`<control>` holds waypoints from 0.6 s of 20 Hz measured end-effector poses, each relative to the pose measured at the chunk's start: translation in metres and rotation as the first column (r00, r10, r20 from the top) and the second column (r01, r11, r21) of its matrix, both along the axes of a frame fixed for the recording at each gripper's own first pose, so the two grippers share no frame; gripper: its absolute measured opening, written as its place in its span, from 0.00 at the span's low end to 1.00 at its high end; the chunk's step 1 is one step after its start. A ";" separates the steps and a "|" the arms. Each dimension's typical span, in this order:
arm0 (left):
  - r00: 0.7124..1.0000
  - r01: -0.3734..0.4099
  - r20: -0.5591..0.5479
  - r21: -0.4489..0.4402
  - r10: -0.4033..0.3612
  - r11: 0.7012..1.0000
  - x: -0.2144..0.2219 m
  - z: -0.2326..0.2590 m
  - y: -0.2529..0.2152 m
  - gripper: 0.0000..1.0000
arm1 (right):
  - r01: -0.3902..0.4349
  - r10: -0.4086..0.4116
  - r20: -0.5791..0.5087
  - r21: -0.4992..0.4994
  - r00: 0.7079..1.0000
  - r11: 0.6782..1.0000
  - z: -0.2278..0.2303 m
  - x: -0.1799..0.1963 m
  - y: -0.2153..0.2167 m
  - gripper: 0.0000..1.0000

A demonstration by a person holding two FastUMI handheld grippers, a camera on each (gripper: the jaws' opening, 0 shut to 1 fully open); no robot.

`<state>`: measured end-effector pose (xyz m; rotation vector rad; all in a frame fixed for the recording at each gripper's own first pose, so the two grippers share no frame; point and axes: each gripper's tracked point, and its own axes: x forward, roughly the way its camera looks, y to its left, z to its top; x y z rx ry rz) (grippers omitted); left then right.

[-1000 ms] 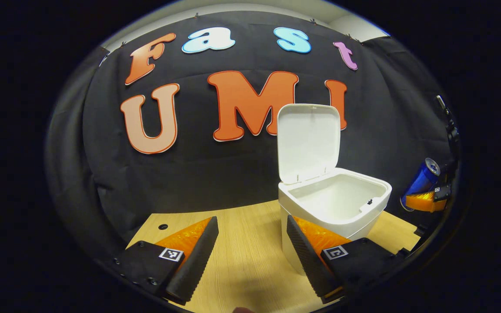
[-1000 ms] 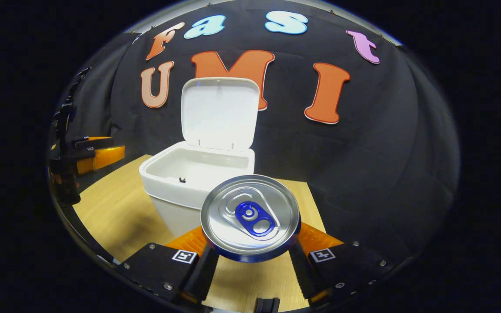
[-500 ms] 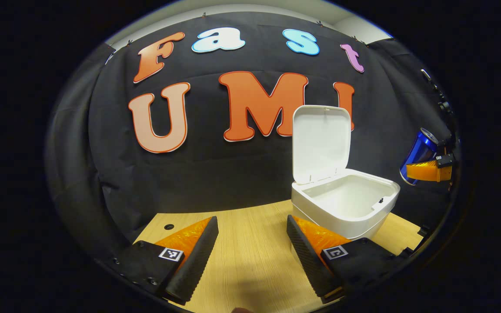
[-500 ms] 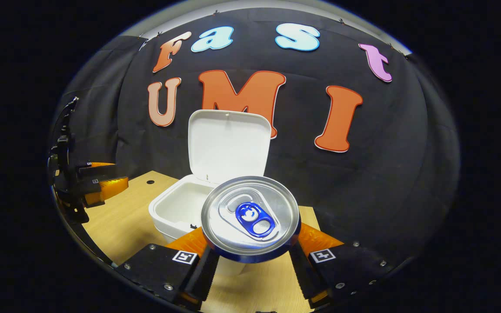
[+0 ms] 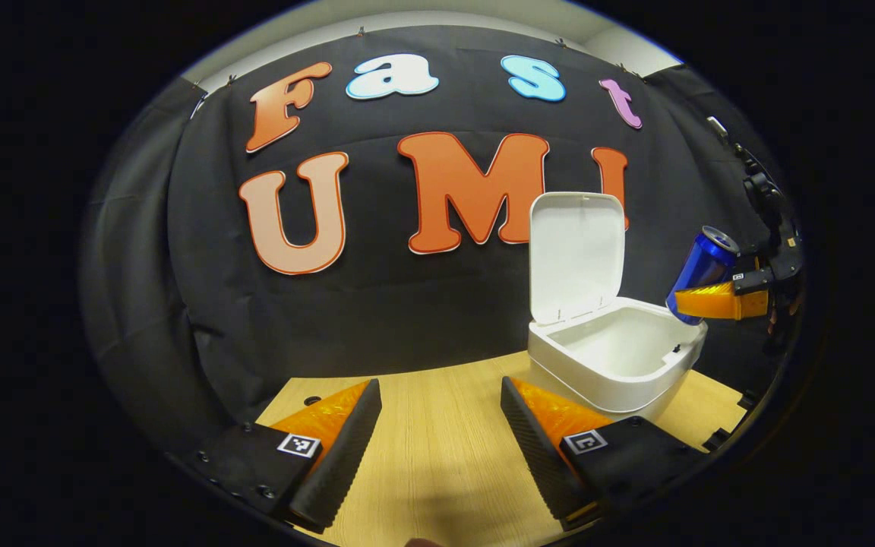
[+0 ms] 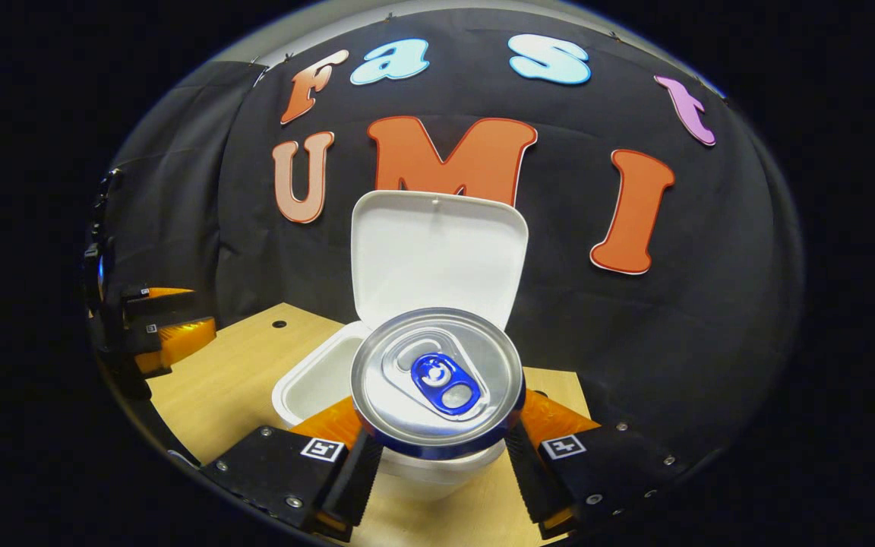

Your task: Press the lid of the desktop garbage bin to open it, pick up the crumpled paper on the desktop and throw it into the bin, then pick up the pop can on the desktop and drop it into the bin, and finally close the garbage bin lid.

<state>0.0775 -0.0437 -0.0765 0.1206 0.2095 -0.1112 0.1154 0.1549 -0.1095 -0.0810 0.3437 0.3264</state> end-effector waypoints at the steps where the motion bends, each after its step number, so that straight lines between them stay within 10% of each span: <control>1: 1.000 -0.009 0.001 -0.001 0.009 1.000 -0.001 0.000 0.003 1.00 | -0.005 0.005 -0.004 -0.010 1.000 1.000 -0.003 0.001 0.002 0.80; 12: 0.996 -0.071 -0.056 -0.022 0.070 0.997 -0.001 -0.021 0.020 1.00 | -0.003 0.000 -0.094 -0.033 0.996 0.999 -0.041 0.011 -0.003 0.80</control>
